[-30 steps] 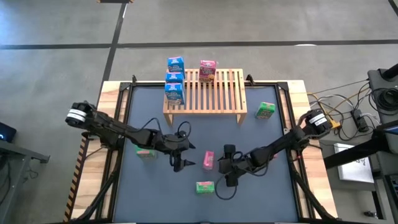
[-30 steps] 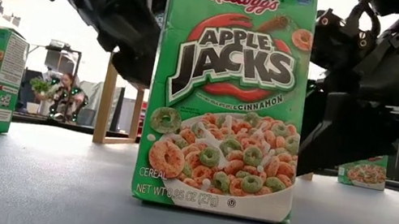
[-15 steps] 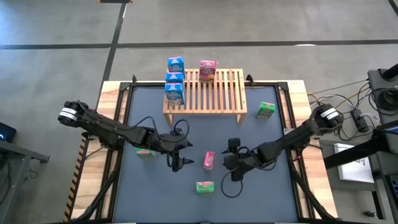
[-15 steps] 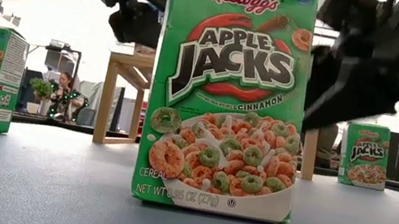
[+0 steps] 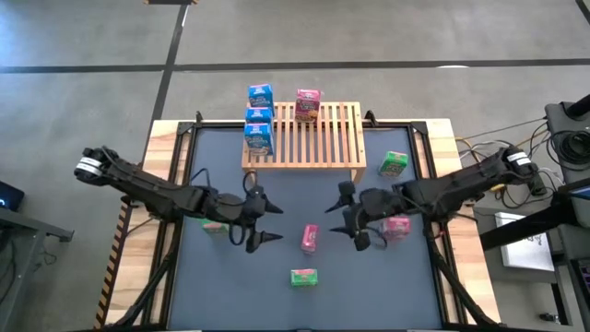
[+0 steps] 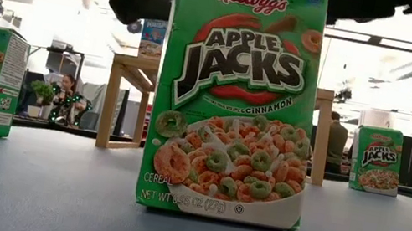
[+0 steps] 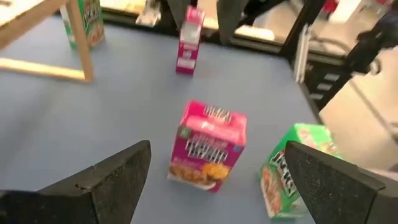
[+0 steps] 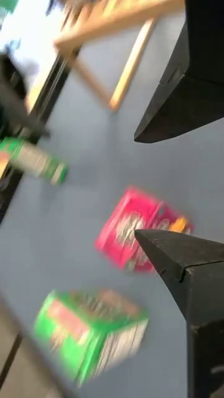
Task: Stack cereal on shelf
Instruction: Put the left pink cereal box on the shelf aligned with the other pink cereal box
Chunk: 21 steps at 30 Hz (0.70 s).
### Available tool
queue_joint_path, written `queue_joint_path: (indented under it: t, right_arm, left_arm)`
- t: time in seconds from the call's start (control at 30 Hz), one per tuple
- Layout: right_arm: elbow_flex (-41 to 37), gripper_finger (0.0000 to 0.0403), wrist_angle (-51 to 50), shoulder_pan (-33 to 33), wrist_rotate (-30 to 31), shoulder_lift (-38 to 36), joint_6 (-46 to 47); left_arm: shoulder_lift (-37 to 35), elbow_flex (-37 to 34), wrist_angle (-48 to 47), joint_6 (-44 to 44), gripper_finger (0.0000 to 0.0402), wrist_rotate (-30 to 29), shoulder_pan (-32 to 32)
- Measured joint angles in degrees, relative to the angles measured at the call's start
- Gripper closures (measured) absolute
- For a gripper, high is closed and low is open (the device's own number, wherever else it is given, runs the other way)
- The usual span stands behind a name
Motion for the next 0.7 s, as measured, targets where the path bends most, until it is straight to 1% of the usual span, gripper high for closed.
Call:
queue_joint_path:
  t: [0.07, 0.1, 0.33, 0.4, 0.53, 0.7]
  right_arm:
    - [0.0, 0.0172, 1.3, -2.5, -7.8, 0.7, -1.8]
    - [0.0, 0.0172, 2.1, -3.6, -10.4, 1.1, -2.8]
    - [1.8, 0.0172, 2.0, -8.8, -22.6, 5.4, -9.1]
    - [2.9, 0.0172, 2.4, -9.5, -24.8, 7.8, -10.1]
    - [6.1, 0.0172, 1.4, -10.0, -26.0, 13.6, -12.5]
    - [11.7, 0.0172, -4.8, -10.0, -27.6, 19.5, -14.7]
  left_arm:
    - [-1.5, -1.8, 2.1, 0.1, 0.0048, 0.0, 0.0]
    - [-2.5, -2.6, 3.1, 0.3, 0.0048, -0.1, 0.0]
    - [-6.6, -6.7, 8.9, 0.5, 0.0048, -0.5, 0.0]
    - [-7.3, -7.2, 9.6, 0.9, 0.0048, -0.6, 0.0]
    - [-7.6, -7.6, 10.0, 1.3, 0.0048, -1.6, 0.0]
    - [-7.2, -7.6, 10.2, 1.0, 0.0048, -1.9, 0.0]
